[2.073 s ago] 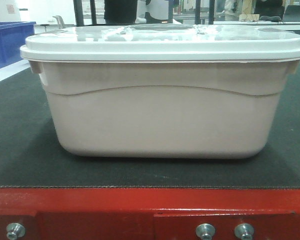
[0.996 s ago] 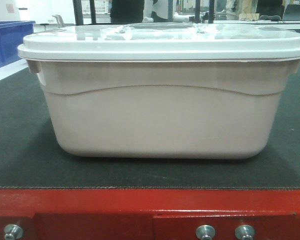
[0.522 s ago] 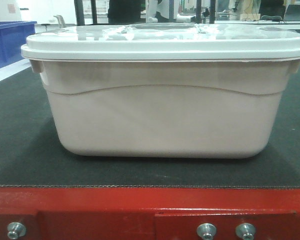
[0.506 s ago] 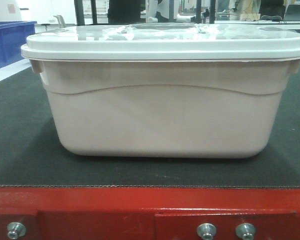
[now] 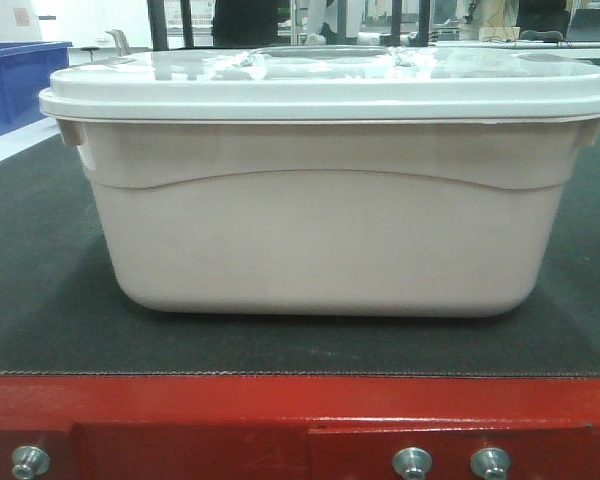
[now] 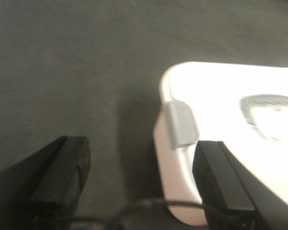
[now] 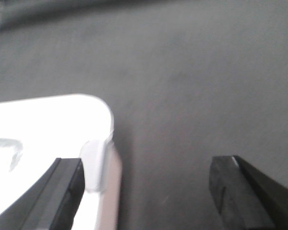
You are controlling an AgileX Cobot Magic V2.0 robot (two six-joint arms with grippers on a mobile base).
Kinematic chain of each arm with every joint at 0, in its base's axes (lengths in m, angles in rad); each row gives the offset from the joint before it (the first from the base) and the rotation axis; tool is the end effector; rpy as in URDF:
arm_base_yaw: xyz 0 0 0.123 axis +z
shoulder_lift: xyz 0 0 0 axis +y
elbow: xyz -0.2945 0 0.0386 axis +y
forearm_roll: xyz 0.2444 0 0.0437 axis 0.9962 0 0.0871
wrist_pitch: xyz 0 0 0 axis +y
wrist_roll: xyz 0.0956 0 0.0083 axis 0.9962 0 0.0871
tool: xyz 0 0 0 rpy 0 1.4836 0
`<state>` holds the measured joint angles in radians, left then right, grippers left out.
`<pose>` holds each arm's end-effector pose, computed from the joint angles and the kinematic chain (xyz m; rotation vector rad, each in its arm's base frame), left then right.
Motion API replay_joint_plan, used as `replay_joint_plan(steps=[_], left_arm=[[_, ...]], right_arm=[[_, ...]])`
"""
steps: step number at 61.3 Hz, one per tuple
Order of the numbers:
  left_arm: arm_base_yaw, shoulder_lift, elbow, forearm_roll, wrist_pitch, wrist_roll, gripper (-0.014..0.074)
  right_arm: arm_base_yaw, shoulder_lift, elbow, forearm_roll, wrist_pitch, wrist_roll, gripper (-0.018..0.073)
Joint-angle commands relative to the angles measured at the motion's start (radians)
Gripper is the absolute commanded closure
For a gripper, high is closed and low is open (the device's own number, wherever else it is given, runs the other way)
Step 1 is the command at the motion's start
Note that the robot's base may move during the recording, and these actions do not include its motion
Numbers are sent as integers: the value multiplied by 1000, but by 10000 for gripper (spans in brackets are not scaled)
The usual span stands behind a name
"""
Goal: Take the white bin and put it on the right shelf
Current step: 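Close both grippers on the white lid rim at each end of the bin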
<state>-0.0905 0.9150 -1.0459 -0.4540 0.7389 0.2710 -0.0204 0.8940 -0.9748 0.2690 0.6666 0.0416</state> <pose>0.1661 -0.0436 0.4138 0.2043 2.0303 -0.4093 0.1699 0.0123 0.3962 0.1801 2.0514 0.3149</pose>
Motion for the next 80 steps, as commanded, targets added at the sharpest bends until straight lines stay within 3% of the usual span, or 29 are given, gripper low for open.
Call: replay_joint_plan(steps=[1,11,23,35,47,66,80], left_arm=[[18,60,-92,-156,16,116,225],[114,167,-150,-367,186,293,207],[254,320,-153,-677,390,488,196],[308,494,-153,-878,564,578,196],[308,641,-153,-901,578,586,196],[262,729,-153,-959,578,601,196],[208,765,-153,-989,567,603,196]], right_arm=[[-1,96,-125,88,88,-42,-74],[-38,224,-236,299,285,-243,-74],[-214,310,-257,621,462,-487,-74],[-366,416,-257,827,599,-657,-74],[-384,558,-250,991,668,-762,-74],[-369,670,-242,1013,668,-795,-74],[-287,725,-223,1028,667,-809,-74]])
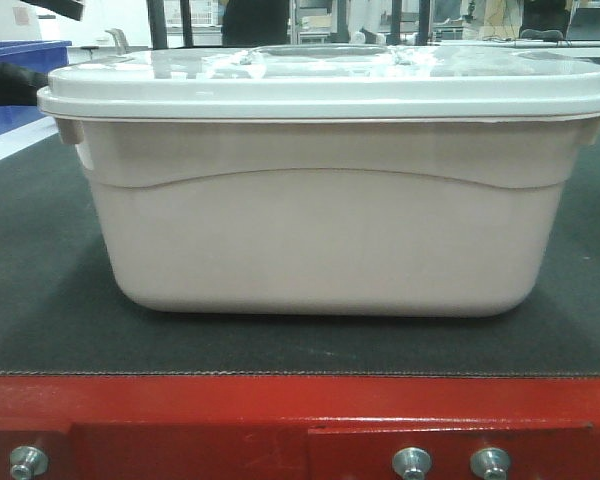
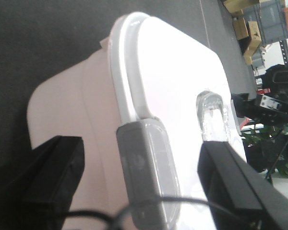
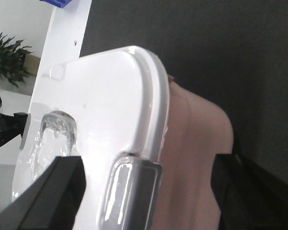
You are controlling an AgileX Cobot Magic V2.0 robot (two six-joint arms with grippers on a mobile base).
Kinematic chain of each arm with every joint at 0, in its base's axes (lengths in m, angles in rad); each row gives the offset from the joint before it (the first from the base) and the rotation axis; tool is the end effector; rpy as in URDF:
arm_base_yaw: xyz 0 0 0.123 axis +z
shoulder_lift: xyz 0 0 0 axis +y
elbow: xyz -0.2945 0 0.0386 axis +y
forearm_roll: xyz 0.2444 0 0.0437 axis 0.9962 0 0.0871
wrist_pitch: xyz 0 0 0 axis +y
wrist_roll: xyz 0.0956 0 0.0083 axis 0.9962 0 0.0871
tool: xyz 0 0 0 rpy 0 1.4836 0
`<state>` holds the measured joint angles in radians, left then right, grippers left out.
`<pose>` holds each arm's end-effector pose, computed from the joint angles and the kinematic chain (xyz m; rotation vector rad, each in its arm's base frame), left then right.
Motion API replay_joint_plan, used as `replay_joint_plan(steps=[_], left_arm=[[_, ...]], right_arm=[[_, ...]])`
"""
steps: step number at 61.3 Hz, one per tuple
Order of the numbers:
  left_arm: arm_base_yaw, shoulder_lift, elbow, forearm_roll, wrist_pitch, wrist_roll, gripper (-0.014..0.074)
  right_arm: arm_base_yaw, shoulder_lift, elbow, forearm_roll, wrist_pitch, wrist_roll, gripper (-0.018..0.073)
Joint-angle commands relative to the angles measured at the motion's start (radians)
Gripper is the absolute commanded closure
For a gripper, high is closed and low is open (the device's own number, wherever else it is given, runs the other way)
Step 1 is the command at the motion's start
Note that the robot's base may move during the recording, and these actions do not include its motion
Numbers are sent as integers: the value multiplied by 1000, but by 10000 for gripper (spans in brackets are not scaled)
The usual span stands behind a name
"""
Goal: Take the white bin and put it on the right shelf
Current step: 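Close both grippers on the white lid rim at each end of the bin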
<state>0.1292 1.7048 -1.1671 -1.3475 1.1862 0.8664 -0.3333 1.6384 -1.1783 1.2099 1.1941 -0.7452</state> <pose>0.3421 -0.0430 0.2887 0.1237 2.2323 -1.3980 0.3279 -0.0252 0.3027 0.0958 2.2809 1.2198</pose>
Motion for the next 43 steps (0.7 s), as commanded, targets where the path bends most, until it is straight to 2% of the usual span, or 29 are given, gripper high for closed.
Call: replay_joint_plan(steps=[1,17,43], left_arm=[[-14,-23,-31,-100,119,7,196],[-52,-6,-31,-123,114,7,196],[-104,-6,-31,-132,82,7,197]], right_arm=[[32,-13,-20,89,140,-22,-74],[110,33,-20,109,135,-38,-74],[120,52,-20,123,136,-41,-74]])
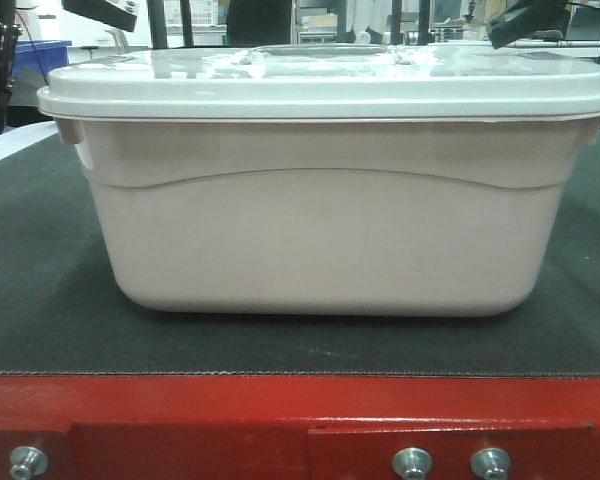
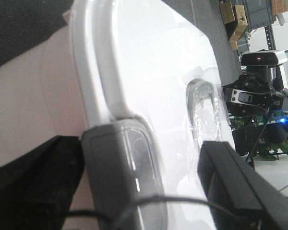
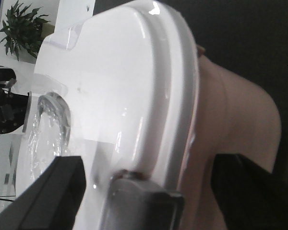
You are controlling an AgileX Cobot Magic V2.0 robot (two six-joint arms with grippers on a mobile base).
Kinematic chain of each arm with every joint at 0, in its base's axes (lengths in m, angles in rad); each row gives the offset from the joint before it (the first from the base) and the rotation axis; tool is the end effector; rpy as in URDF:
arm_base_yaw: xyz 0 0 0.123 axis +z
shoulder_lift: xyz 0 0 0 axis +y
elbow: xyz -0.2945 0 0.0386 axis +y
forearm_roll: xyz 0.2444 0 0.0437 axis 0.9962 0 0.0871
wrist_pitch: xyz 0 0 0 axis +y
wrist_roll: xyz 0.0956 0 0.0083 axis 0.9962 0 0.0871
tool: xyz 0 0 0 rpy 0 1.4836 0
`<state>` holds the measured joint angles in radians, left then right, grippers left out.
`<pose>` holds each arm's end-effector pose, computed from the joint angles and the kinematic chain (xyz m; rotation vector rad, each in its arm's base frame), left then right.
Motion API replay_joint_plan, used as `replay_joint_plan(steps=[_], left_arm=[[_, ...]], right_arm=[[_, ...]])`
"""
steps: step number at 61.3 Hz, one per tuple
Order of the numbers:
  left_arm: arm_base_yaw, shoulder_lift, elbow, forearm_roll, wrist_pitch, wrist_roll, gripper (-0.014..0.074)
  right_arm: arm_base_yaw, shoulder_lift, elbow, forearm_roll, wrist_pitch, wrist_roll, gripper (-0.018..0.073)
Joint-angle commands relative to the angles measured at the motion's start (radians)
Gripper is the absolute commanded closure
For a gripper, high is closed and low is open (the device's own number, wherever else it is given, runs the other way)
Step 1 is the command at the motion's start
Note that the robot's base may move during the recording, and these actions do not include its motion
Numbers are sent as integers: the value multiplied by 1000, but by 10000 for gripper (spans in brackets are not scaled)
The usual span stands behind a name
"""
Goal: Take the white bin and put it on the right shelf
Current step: 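Close both grippers on the white lid rim at each end of the bin, then lift the pink bin off the mat with both grippers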
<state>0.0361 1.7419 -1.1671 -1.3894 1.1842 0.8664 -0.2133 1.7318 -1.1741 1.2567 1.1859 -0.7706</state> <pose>0.3444 -0.0751 0.2793 0.1703 2.2464 -1.4918 0.3457 0.0117 0.2744 0.0334 2.3320 1.3476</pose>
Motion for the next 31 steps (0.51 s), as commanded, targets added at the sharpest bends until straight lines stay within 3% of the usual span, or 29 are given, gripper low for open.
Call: replay_joint_plan(steps=[1,11,26,31], left_arm=[[-12,-43,-31,-90,84,7,197],[-12,-43,-31,-121,97,7,216],[-12,-43,-31,-161,133,7,341],[-12,-43,-31,-179,133,7,393]], right_arm=[[0,-41,-24,76,145,-16,-74],[0,-41,-24,78,148,-16,9],[0,-42,-25,106,148,-16,309],[0,-50,-26,124,148,-16,368]])
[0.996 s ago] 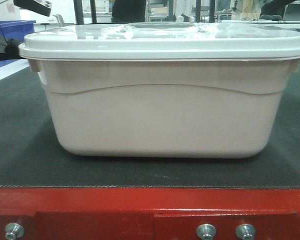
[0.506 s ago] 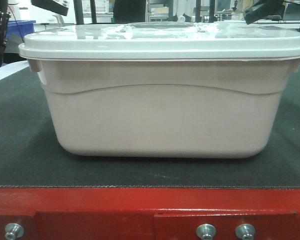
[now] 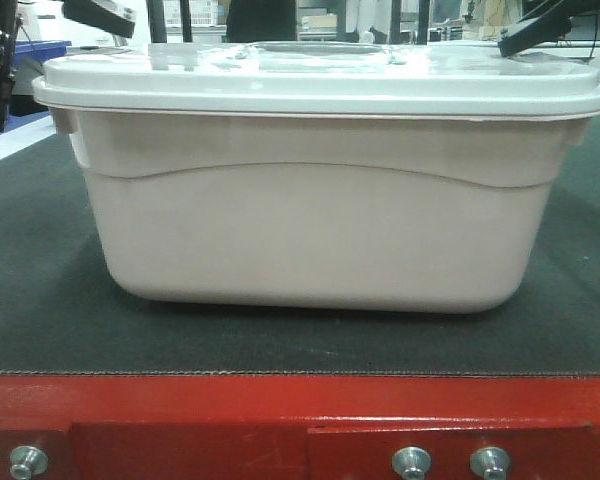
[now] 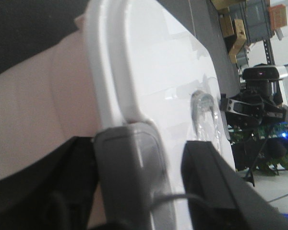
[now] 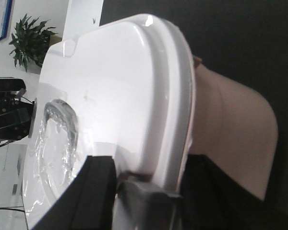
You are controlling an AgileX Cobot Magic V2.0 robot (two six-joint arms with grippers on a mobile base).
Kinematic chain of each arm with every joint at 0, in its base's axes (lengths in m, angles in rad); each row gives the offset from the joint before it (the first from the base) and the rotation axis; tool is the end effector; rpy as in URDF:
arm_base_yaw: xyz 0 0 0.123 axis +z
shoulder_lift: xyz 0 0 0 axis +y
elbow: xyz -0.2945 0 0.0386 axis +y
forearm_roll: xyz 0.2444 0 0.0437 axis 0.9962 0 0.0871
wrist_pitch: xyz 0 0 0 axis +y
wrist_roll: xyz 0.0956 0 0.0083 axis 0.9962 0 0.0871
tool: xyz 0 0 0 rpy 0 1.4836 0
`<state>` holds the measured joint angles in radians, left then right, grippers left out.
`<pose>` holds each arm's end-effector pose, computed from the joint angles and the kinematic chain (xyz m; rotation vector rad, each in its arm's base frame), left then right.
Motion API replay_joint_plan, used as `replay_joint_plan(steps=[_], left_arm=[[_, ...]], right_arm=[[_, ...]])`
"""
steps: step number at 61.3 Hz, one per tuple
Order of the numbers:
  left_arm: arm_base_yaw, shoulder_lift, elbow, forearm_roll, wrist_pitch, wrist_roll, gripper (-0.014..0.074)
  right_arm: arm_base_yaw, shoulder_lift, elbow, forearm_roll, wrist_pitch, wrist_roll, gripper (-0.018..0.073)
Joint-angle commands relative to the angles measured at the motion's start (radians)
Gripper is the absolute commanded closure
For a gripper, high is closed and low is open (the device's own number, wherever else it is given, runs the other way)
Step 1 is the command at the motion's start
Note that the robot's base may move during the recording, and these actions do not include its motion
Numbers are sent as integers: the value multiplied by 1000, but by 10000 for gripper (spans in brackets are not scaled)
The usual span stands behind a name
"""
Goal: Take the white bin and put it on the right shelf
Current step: 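Lift the pink bin off the mat with both grippers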
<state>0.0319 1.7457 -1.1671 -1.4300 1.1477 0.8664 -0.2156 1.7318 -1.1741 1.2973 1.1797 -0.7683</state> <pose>0.3493 -0.0756 0.2798 0.1133 2.2182 -1.4870 0.3480 0.0113 0.2773 0.0699 2.2953 1.3712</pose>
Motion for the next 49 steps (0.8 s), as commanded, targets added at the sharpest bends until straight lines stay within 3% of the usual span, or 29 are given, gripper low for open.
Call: replay_joint_plan(steps=[1,21,22,32,49], left_arm=[[-8,-47,-31,-143,169,7,402],[-8,-49,-31,-249,169,1,601],[-8,-67,-75,-346,169,-3,722],[-8,-74,-147,-348,169,-51,722],[-8,-74,-288,-353,169,-84,722]], right_arm=[[2,-53,-26,87,154,-18,376],[2,-140,-26,174,154,-18,412],[2,-216,-26,312,154,-18,428],[2,-236,-26,400,154,-18,505],[2,-242,-26,555,154,-18,502]])
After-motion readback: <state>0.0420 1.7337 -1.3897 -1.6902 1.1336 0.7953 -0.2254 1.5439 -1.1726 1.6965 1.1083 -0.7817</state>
